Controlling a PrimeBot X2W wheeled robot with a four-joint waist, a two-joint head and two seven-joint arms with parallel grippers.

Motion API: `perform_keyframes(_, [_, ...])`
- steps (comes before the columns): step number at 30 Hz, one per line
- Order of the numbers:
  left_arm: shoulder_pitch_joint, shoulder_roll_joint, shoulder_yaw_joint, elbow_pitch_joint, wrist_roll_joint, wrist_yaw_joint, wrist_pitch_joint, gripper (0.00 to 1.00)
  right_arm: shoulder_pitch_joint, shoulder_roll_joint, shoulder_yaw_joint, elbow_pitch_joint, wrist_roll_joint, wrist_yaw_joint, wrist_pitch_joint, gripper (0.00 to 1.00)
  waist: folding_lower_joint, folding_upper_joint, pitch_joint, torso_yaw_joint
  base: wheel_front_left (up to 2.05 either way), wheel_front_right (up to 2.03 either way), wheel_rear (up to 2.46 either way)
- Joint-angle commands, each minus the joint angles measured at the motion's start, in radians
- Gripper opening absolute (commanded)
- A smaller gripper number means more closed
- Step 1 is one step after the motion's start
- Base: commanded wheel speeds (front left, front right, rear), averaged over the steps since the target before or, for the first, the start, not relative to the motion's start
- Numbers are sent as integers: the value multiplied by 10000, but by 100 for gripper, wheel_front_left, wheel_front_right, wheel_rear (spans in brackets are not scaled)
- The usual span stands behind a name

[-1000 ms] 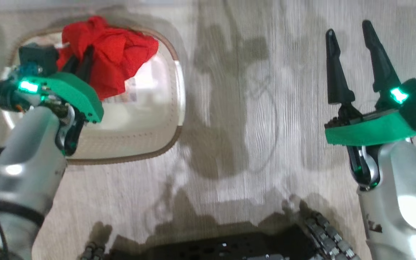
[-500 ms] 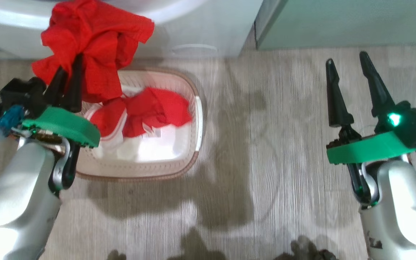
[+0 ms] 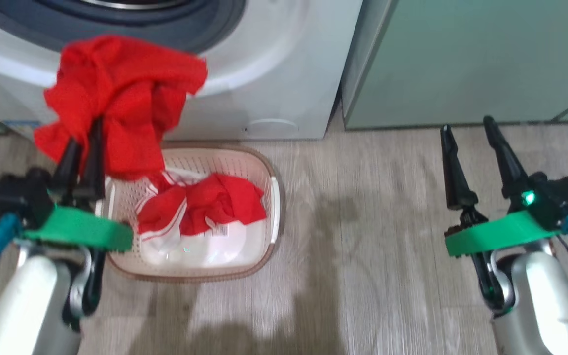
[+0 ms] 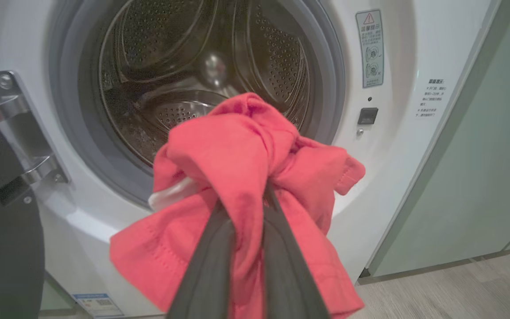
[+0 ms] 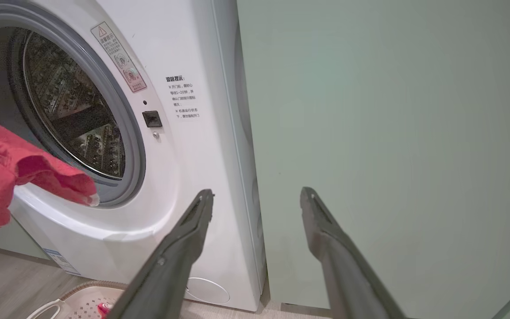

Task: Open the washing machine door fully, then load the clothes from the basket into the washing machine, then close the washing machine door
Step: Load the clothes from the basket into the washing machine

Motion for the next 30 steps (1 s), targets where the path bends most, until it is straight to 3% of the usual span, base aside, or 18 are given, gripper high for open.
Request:
perform_keyframes(1, [-81, 247, 519, -399, 105, 68, -123, 0, 64, 32, 174, -275, -6, 0, 36, 100, 1, -1, -318, -15, 0, 0, 0])
perform_keyframes(17, [1960, -348, 725, -463, 395, 124, -124, 0, 1414, 32, -211, -426, -12, 0, 575, 100, 1, -1, -2010, 35, 0, 0, 0])
perform_keyframes(30, [2266, -462, 652, -284, 474, 81, -124, 0, 1866, 32, -242, -912, -73, 0, 951, 100, 1, -1, -2244, -40, 0, 0, 0])
